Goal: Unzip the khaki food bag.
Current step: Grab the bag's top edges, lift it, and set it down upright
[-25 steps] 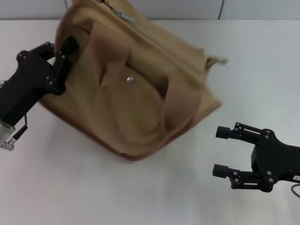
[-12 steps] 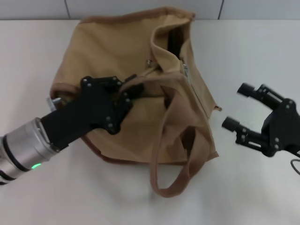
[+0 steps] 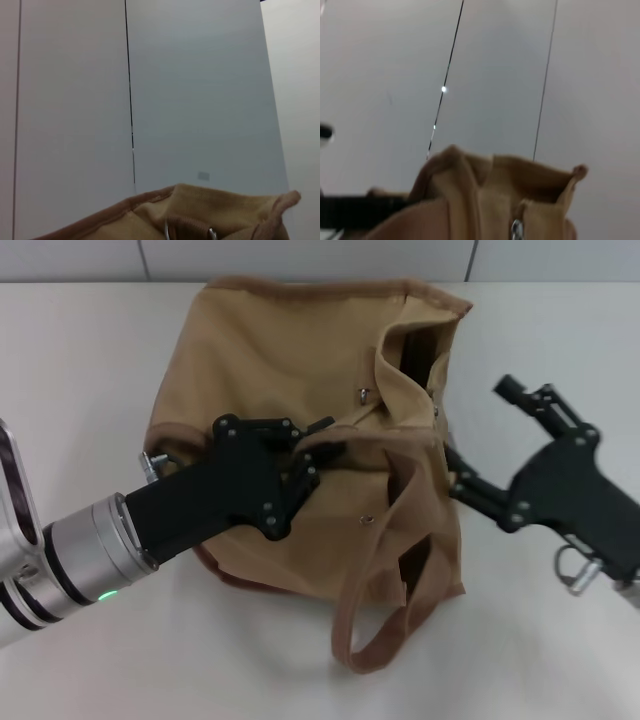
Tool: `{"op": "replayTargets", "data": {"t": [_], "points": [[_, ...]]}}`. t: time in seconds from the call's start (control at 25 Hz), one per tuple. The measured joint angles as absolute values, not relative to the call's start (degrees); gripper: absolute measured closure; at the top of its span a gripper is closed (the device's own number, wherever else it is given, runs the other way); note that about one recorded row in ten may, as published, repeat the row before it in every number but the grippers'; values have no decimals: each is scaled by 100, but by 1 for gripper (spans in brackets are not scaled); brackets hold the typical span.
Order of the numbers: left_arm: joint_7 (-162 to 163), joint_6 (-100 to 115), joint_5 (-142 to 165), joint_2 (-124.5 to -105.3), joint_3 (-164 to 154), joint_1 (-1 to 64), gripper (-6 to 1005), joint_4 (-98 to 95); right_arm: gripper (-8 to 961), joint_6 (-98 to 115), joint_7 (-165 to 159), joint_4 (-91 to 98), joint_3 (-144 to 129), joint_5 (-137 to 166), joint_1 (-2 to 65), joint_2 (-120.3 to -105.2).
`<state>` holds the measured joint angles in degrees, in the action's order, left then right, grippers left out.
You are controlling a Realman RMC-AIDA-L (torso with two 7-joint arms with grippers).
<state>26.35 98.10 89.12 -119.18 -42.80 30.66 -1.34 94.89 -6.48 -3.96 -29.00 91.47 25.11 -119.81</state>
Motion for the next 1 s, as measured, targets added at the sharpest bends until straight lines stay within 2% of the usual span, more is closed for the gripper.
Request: {"op": "replayTargets", "data": {"t": [0.56, 0.8, 1.0], "points": [[2622, 9772, 8918, -11918, -4318, 3100, 943, -59, 129, 9020, 183, -1012, -2509, 9137, 2731, -11991], [2502, 9696, 8922, -11918, -4324, 3143, 943, 81, 335, 8999, 449, -1200, -2116, 9144, 2698, -11988], [2491, 9683, 8922, -11918, -4324, 3153, 943, 119, 549, 8999, 479, -1214, -2162, 9204, 2689, -11988]]}}
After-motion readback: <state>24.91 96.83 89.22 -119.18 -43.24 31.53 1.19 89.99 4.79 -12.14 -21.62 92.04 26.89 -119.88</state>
